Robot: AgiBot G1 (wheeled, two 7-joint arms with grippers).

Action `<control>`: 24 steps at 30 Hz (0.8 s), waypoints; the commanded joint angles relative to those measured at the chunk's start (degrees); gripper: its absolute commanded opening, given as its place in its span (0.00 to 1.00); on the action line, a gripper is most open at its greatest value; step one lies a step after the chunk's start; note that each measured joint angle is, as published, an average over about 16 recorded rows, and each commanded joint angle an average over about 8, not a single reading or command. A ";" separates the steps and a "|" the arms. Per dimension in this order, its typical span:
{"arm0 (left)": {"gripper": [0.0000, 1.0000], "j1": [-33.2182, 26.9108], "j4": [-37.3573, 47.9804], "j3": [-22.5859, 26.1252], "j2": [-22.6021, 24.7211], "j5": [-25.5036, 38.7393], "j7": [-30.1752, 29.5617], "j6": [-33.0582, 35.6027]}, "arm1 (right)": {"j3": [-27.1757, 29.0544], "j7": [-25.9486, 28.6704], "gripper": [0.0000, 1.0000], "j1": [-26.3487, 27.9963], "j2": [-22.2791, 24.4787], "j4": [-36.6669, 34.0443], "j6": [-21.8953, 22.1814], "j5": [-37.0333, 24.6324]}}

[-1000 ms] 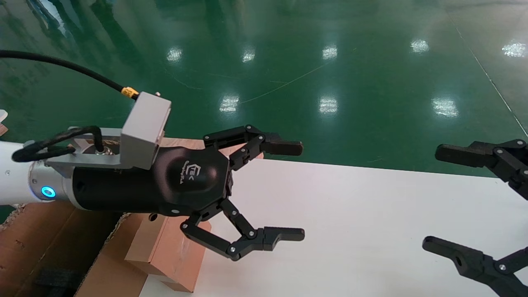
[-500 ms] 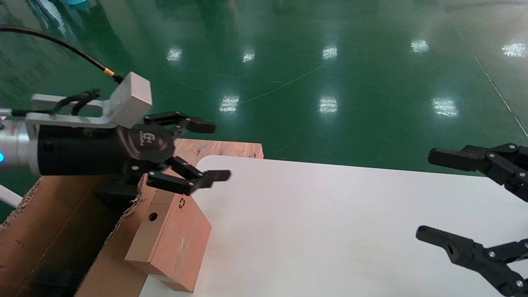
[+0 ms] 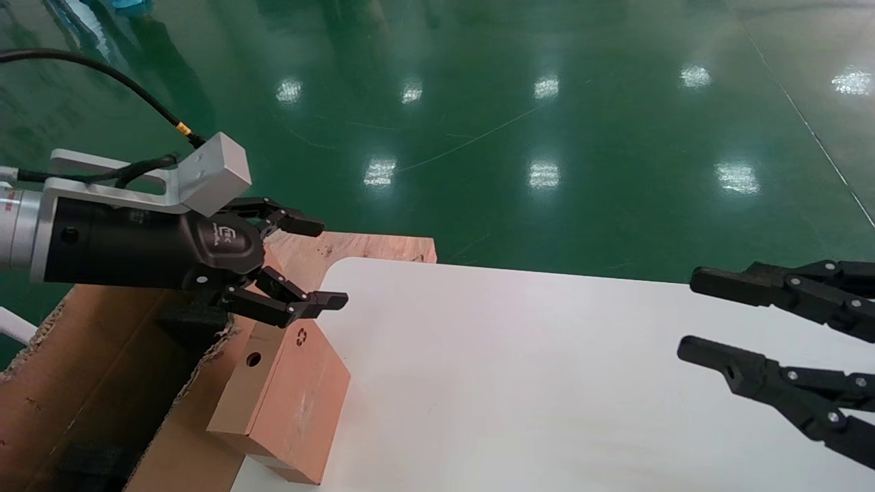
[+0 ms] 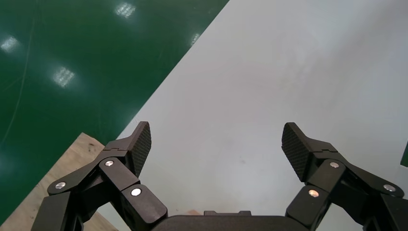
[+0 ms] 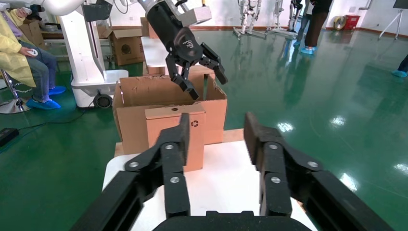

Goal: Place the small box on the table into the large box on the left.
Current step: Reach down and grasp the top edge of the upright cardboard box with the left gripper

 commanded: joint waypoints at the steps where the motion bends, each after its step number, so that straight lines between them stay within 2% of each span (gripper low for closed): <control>1: 1.00 0.05 0.18 -0.05 0.01 -0.24 0.22 0.15 | 0.00 0.00 0.00 0.00 0.00 0.00 0.00 0.00; 7: 1.00 -3.17 0.98 2.11 2.86 4.84 -2.68 0.85 | 0.00 0.00 0.00 0.00 0.00 -0.01 0.00 0.00; 14: 1.00 -10.28 2.03 7.43 7.30 15.27 -14.84 3.81 | 0.00 -0.01 0.00 0.00 0.00 -0.01 0.00 0.00; 19: 1.00 -15.31 2.55 13.14 9.09 19.92 -23.49 5.46 | -0.01 -0.01 0.00 0.00 0.00 -0.01 0.00 0.01; 24: 1.00 -20.92 2.34 21.71 9.92 23.77 -30.03 5.95 | -0.01 -0.01 0.00 0.00 0.00 -0.01 0.00 0.01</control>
